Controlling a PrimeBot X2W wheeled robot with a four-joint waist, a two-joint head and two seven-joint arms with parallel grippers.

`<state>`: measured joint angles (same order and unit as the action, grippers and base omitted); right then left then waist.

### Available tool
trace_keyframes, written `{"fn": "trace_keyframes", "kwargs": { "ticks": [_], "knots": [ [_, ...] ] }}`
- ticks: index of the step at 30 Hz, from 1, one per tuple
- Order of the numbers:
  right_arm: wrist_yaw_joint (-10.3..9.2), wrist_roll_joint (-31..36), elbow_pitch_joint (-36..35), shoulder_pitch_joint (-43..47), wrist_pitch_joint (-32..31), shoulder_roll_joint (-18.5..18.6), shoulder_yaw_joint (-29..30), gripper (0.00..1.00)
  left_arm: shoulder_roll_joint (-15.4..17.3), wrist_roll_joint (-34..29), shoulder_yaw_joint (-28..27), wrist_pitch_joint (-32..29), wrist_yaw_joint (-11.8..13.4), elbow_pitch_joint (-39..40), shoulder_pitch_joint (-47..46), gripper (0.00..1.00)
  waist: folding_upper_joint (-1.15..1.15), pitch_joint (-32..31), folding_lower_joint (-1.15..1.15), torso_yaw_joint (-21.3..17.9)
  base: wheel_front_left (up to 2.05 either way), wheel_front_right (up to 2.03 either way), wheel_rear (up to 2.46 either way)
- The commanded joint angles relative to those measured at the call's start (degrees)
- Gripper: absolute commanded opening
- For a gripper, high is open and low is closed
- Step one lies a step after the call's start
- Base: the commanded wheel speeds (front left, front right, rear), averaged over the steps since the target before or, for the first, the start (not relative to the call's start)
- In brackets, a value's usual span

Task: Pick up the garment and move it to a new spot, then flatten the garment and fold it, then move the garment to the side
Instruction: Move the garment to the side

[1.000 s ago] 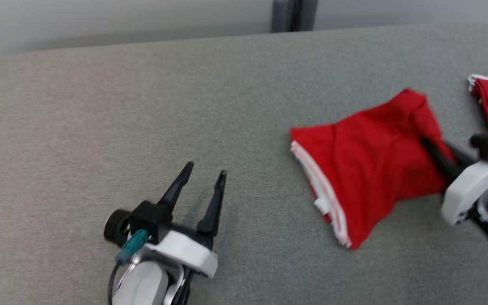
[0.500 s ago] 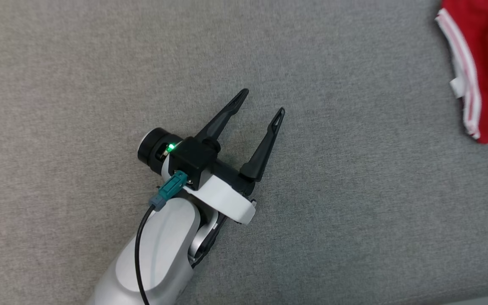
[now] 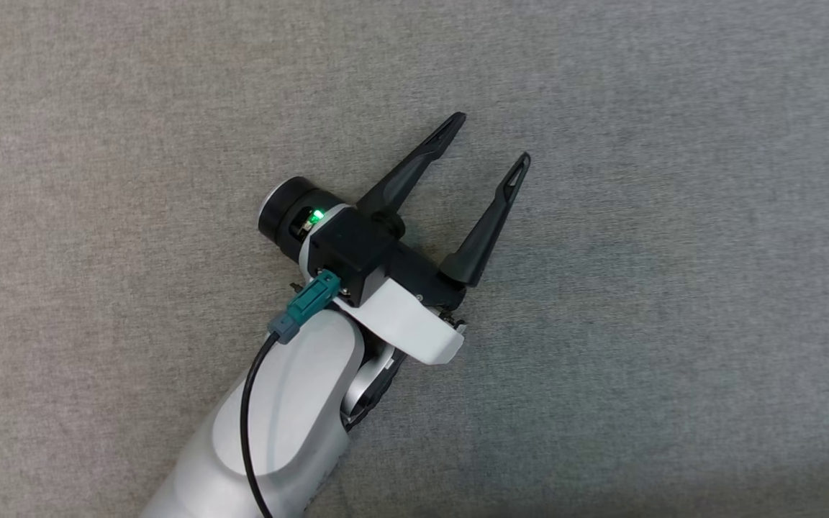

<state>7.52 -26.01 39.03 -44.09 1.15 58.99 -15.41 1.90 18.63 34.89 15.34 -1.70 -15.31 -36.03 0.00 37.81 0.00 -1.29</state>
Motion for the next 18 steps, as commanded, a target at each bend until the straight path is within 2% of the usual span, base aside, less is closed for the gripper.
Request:
{"fn": "trace_keyframes", "kwargs": {
  "ticks": [1,5,6,13,18],
  "knots": [
    [-0.07,0.4,0.6,-0.8,0.3,0.0,0.3,0.0,1.9,-0.1,-0.6,-0.4,0.5,-2.2,0.6,1.0,0.0,0.9,0.0,0.8,0.0,0.0,0.0],
    [-0.07,3.6,5.2,-2.7,0.8,-1.4,2.5,0.0,2.3,-0.2,-0.7,-0.5,0.5,-2.8,0.8,1.0,0.0,2.2,0.0,1.9,0.0,0.0,0.0],
    [-0.07,4.4,6.2,-3.0,0.7,-1.9,2.7,1.0,2.4,-0.2,-0.7,-0.6,0.5,-3.0,0.8,1.0,0.0,2.4,0.0,2.1,0.0,0.0,0.0],
    [-0.06,9.5,12.6,-5.6,-0.8,-5.4,4.0,1.0,2.6,0.4,-1.4,-0.7,0.8,-3.6,2.4,1.0,0.0,0.8,0.0,2.7,0.0,0.0,0.0],
    [-0.06,13.6,14.6,-7.3,1.6,-8.1,5.5,1.0,1.7,0.8,-1.7,-0.5,0.9,-2.9,3.1,1.0,0.0,-3.0,0.0,2.5,0.0,0.0,0.0]
  ]
}}
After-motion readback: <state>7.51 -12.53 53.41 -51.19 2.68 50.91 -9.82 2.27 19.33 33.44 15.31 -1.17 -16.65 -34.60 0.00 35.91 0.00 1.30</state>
